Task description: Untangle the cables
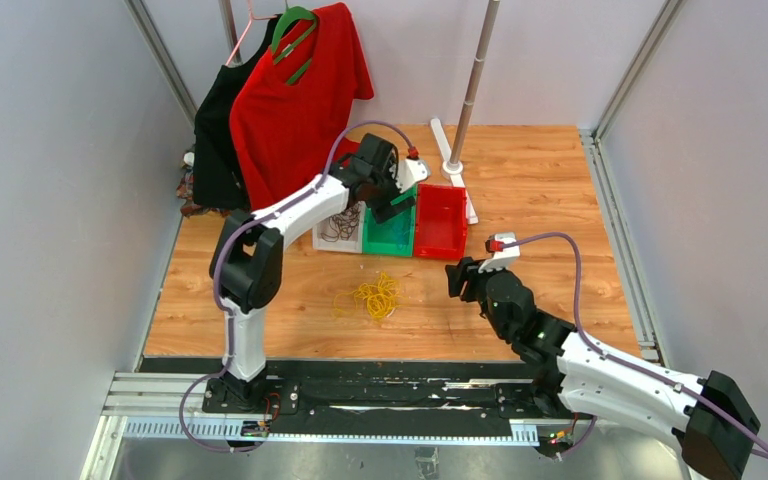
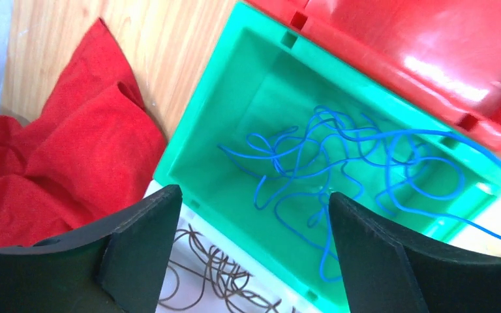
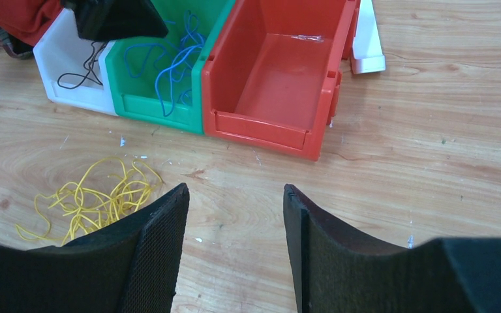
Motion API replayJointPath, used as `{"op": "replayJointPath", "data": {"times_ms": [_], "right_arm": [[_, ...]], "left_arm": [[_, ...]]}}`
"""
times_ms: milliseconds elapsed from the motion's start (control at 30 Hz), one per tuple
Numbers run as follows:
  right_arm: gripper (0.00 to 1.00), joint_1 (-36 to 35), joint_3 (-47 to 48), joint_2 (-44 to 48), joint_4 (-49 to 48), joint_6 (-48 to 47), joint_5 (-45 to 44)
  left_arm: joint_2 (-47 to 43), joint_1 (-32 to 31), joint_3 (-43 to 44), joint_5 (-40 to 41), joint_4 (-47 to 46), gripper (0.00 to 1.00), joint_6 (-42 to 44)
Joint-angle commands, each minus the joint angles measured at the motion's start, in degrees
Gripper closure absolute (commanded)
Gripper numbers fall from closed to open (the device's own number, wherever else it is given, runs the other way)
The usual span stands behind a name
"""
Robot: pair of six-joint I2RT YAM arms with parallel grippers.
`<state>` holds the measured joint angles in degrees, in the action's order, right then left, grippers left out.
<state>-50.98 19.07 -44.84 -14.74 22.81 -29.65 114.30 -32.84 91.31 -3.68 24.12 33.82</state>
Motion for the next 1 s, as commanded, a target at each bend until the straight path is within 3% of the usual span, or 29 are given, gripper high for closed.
{"op": "replayJointPath", "data": {"times_ms": [0,233,400,633,767,967], "right_arm": [[0.45,0.8,2.6,0.7,1.4,0.5,0.6],[0.45,0.8,3.9,1.0,3.9,0.7,1.1],[0.46,0.7,4.0,1.7,5.3,1.4,2.0],[0.47,0.8,3.5,2.3,6.1,2.1,2.3],[0.47,0.8,3.7,2.5,6.4,2.2,2.2],[0.48,0.8,3.6,2.4,6.0,2.5,2.5]], "left_arm": [[-6.5,0.0,5.7,-7.7,7.6,0.11,-1.0],[-13.8,0.0,6.4,-14.4,21.5,0.08,1.3],[-21.6,-0.5,-7.6,-22.7,23.4,0.12,0.9],[-24.2,-4.0,-20.1,-23.7,14.7,0.17,-15.5],[-24.2,-5.6,-24.2,-20.4,9.1,0.19,-22.7],[-22.7,-5.9,-27.6,-15.0,2.5,0.40,-26.4]]}}
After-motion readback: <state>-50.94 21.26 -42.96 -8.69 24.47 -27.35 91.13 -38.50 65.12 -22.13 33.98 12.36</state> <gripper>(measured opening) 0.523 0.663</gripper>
